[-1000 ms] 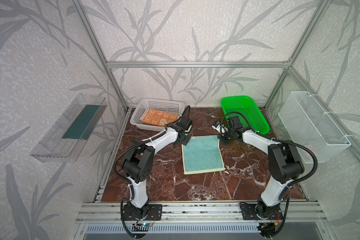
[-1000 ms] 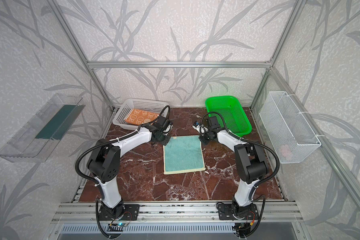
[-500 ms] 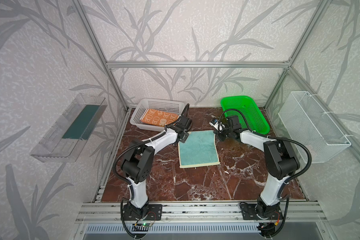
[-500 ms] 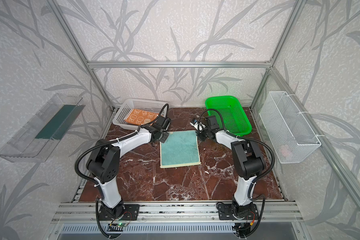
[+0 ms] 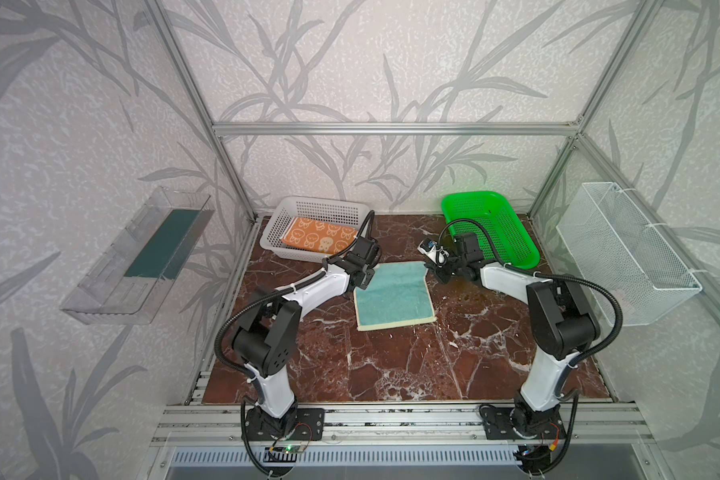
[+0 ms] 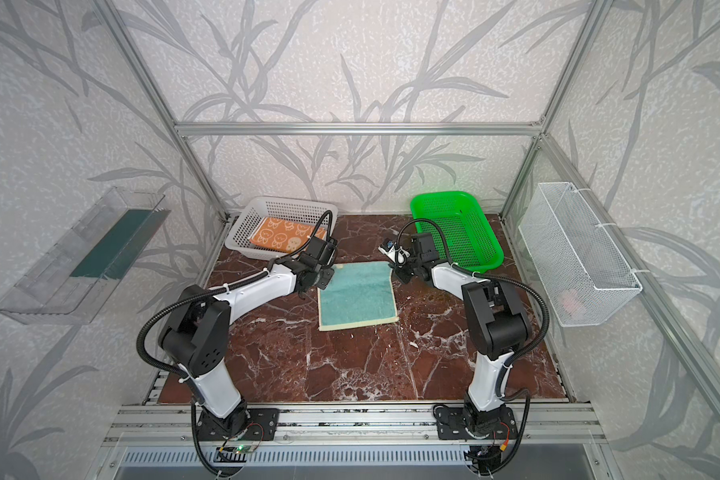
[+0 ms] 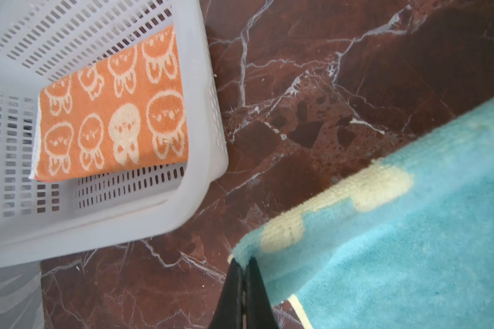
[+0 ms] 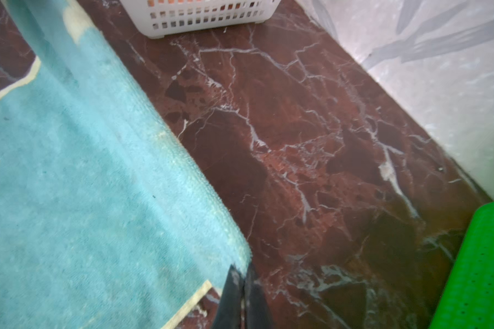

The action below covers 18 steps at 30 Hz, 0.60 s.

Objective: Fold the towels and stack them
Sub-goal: 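Grasp the far edge of the folded towel with both grippers, then fold the far edge over toward the robot with both grippers, then release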

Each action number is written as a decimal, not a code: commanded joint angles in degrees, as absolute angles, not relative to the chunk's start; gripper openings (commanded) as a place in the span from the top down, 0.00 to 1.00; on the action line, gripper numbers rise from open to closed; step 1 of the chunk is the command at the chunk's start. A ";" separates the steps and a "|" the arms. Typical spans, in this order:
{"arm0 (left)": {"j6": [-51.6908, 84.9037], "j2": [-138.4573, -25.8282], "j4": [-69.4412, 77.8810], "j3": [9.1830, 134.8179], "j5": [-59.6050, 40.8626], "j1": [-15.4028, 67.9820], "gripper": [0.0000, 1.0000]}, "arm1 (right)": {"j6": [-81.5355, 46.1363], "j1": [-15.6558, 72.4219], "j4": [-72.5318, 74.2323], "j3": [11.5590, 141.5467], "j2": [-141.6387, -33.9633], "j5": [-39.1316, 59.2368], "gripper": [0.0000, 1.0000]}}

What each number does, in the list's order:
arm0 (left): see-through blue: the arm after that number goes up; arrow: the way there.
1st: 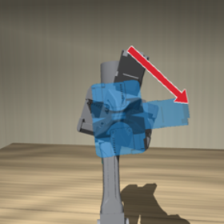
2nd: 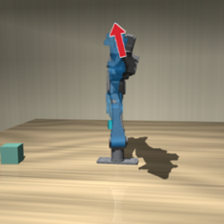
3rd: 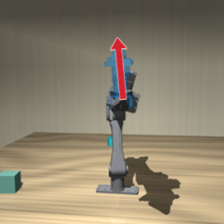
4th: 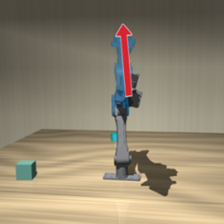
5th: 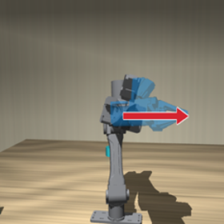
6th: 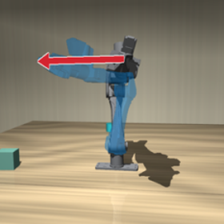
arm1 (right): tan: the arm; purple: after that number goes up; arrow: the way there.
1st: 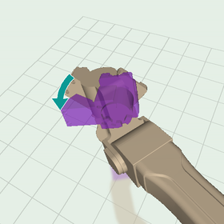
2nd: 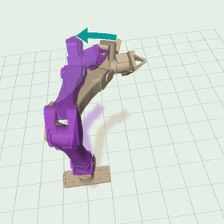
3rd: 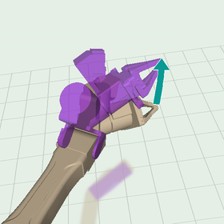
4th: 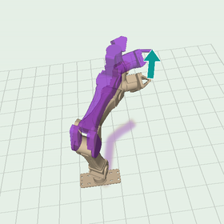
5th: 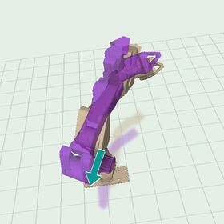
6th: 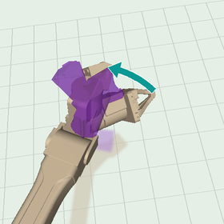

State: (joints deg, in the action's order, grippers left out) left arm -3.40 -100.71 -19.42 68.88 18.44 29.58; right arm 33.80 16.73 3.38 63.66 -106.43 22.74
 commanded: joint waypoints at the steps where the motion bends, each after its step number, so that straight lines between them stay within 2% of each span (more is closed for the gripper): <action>1: -2.64 -96.17 -18.13 66.36 18.68 29.82 1.00 | 34.98 15.90 4.79 60.98 -103.40 23.36 1.00; 18: 2.41 -89.21 -24.22 60.46 9.49 31.43 1.00 | 32.77 15.91 -1.27 56.48 -94.52 24.68 1.00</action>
